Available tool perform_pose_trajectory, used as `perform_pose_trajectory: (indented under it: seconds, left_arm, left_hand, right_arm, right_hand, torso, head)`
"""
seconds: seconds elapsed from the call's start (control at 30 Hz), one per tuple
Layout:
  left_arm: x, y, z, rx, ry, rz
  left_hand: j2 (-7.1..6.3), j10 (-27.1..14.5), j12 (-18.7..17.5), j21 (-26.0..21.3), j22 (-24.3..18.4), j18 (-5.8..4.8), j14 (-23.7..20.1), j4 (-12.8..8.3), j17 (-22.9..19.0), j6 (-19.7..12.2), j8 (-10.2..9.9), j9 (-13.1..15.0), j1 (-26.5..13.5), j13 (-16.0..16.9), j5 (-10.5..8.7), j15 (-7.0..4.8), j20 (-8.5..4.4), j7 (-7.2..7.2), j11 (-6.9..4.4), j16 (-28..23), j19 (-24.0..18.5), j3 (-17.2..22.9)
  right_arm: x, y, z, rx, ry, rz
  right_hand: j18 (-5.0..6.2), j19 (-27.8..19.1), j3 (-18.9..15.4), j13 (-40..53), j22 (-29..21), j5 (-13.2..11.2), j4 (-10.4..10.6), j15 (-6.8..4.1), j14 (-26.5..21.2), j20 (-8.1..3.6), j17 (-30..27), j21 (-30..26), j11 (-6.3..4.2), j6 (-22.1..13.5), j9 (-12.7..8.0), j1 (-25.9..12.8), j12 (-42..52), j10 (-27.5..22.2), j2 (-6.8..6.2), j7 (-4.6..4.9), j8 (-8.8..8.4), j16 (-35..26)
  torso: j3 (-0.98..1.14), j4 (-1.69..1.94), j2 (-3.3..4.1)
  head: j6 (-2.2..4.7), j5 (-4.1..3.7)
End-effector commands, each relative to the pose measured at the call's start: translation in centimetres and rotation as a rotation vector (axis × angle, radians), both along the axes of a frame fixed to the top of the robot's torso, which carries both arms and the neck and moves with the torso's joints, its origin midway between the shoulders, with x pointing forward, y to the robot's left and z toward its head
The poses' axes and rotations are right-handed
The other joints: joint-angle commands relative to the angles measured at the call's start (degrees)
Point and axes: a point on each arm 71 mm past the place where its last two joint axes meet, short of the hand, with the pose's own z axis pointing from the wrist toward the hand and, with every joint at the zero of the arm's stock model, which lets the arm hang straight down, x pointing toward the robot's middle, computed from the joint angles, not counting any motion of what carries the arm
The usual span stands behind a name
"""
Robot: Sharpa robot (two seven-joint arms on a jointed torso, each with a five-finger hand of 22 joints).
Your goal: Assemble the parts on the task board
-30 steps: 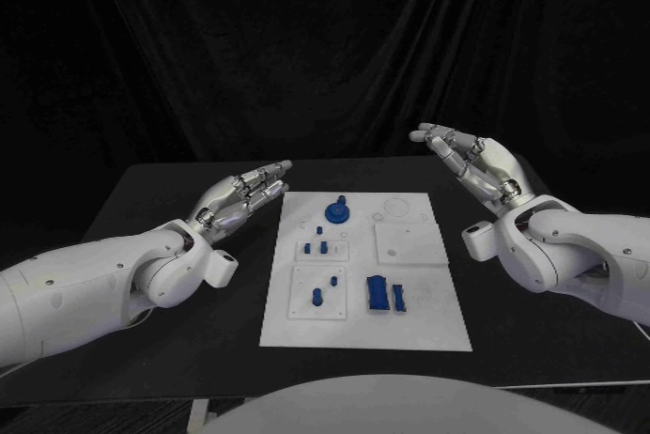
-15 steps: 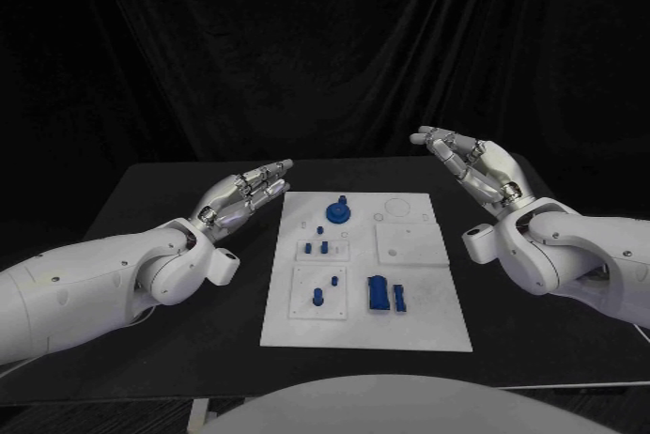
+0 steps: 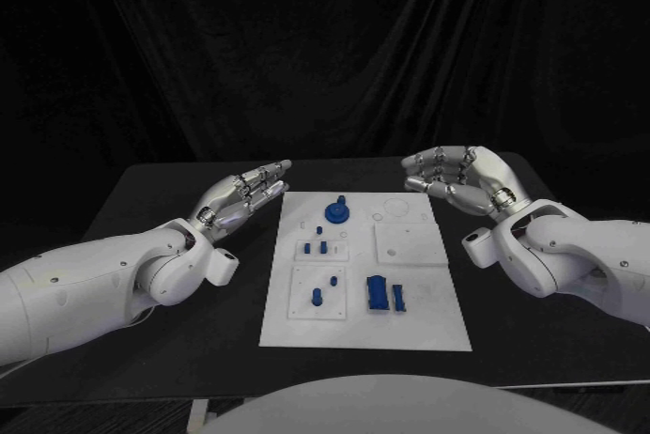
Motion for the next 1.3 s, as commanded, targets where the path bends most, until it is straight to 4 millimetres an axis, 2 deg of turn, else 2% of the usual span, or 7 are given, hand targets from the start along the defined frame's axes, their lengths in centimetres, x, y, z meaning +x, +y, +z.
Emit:
perform_pose_trajectory:
  seconds: [0.03, 0.07, 0.17, 0.33, 0.7, 1.13, 1.3]
  left_arm:
    - [-0.2, 0.0, 0.9, -0.105, -0.097, -0.012]
    - [-0.2, 0.0, 0.9, -0.105, -0.095, -0.013]
    - [-0.2, 0.0, 0.8, -0.104, -0.09, -0.015]
    - [-0.3, 0.1, 0.6, -0.103, -0.08, -0.02]
    - [-0.3, -0.1, 0.3, -0.102, -0.057, -0.037]
    - [-0.4, -0.1, 0.0, -0.097, -0.035, -0.046]
    - [-0.4, -0.1, -0.1, -0.096, -0.028, -0.051]
  left_hand:
    - [-0.02, -0.04, 0.22, -0.37, -0.04, 1.06, -0.02, 0.04, -0.08, -0.06, -0.08, 0.01, 0.58, 0.02, 0.45, 0.36, 0.13, 0.54, 0.42, -0.21, 0.09, 0.42]
    - [-0.04, -0.04, 0.27, -0.37, -0.06, 1.05, -0.02, 0.02, -0.08, -0.01, -0.07, 0.01, 0.72, 0.02, 0.59, 0.42, 0.18, 0.62, 0.5, -0.21, 0.09, 0.47]
    - [-0.06, -0.03, 0.34, -0.36, -0.03, 1.05, -0.02, 0.0, -0.08, 0.01, -0.07, 0.01, 0.92, 0.02, 0.74, 0.5, 0.26, 0.71, 0.6, -0.21, 0.1, 0.55]
    - [-0.06, -0.04, 0.41, -0.36, -0.04, 1.03, -0.02, -0.05, -0.08, -0.07, -0.09, 0.0, 1.39, 0.02, 1.07, 0.69, 0.49, 0.84, 0.77, -0.21, 0.11, 0.76]
    - [0.03, -0.04, 0.77, -0.31, 0.06, 1.02, -0.02, -0.29, -0.08, 0.24, -0.04, 0.03, 2.85, 0.04, 1.86, 1.12, 1.12, 1.31, 1.31, -0.21, 0.17, 1.54]
    - [0.03, -0.01, 0.95, -0.28, 0.11, 1.04, -0.01, -0.36, -0.06, 0.87, 0.07, 0.11, 3.47, 0.06, 2.3, 1.3, 1.34, 1.6, 1.62, -0.16, 0.2, 1.89]
    - [0.05, 0.03, 1.15, -0.27, 0.13, 1.05, 0.01, -0.39, -0.03, 1.14, 0.11, 0.14, 3.73, 0.08, 2.46, 1.47, 1.43, 1.75, 1.8, -0.06, 0.22, 2.07]
  right_arm:
    - [-1.2, 1.1, -0.9, -0.349, -0.127, 0.073]
    - [-1.6, 1.4, -1.3, -0.414, -0.144, 0.097]
    - [-2.5, 2.0, -2.3, -0.555, -0.169, 0.151]
    - [-4.2, 2.6, -4.1, -0.754, -0.176, 0.213]
    - [-5.4, 3.2, -6.0, -0.944, -0.126, 0.249]
    - [-6.1, 4.0, -7.8, -0.96, -0.105, 0.261]
    - [-6.1, 4.4, -7.9, -0.95, -0.114, 0.26]
  right_hand:
    - [1.29, 13.65, -1.22, 3.76, 4.02, -1.74, 0.51, -6.91, 15.4, -6.33, 5.72, 8.1, -6.93, 5.22, 2.82, 1.61, 7.26, 14.24, -0.02, -0.48, 5.33, 9.57]
    - [1.29, 13.65, -1.22, 3.76, 4.02, -1.74, 0.51, -6.91, 15.4, -6.33, 5.72, 8.1, -6.93, 5.22, 2.82, 1.61, 7.26, 14.24, -0.02, -0.48, 5.33, 9.57]
    - [-3.33, 26.54, -3.76, 52.51, 34.46, -5.22, 2.84, -12.17, 32.76, -11.18, 51.93, 39.09, -11.13, 5.44, 10.24, 0.27, 34.44, 39.48, -0.5, -2.6, 14.19, 41.28]
    - [-7.15, 34.8, -5.36, 76.21, 56.89, -7.27, 5.12, -12.88, 42.23, -12.15, 77.45, 59.78, -12.36, 1.71, 18.99, -1.59, 42.2, 52.36, -1.96, -3.15, 21.66, 52.82]
    - [-9.35, 40.78, -0.83, 76.21, 64.71, -9.17, 7.35, -12.74, 42.33, -12.14, 77.67, 66.6, -12.08, -0.29, 26.88, -5.18, 42.2, 52.36, -5.93, -2.98, 25.27, 52.9]
    - [-9.41, 40.96, 1.42, 76.21, 64.87, 4.29, 6.91, -13.0, 42.33, -12.32, 77.67, 66.74, -12.36, -2.84, 38.61, -2.59, 42.2, 52.36, -6.54, -3.65, 32.2, 52.9]
    - [-9.39, 40.9, 0.93, 76.21, 64.82, 3.08, 7.28, -12.99, 42.33, -12.3, 77.67, 66.69, -12.33, -2.82, 39.69, -3.19, 42.2, 52.36, -6.79, -3.63, 32.36, 52.9]
  torso:
    - [-0.02, -0.02, -0.04]
    - [-0.02, -0.03, -0.05]
    - [-0.01, -0.03, -0.04]
    - [-0.01, -0.03, -0.04]
    - [-0.02, -0.07, -0.06]
    - [-0.01, -0.02, -0.08]
    - [0.0, 0.03, -0.04]
  head:
    - [0.0, 0.12]
    - [0.0, 0.11]
    - [0.0, 0.16]
    - [0.0, 0.16]
    - [0.0, -0.02]
    - [0.0, 0.11]
    - [0.0, -0.02]
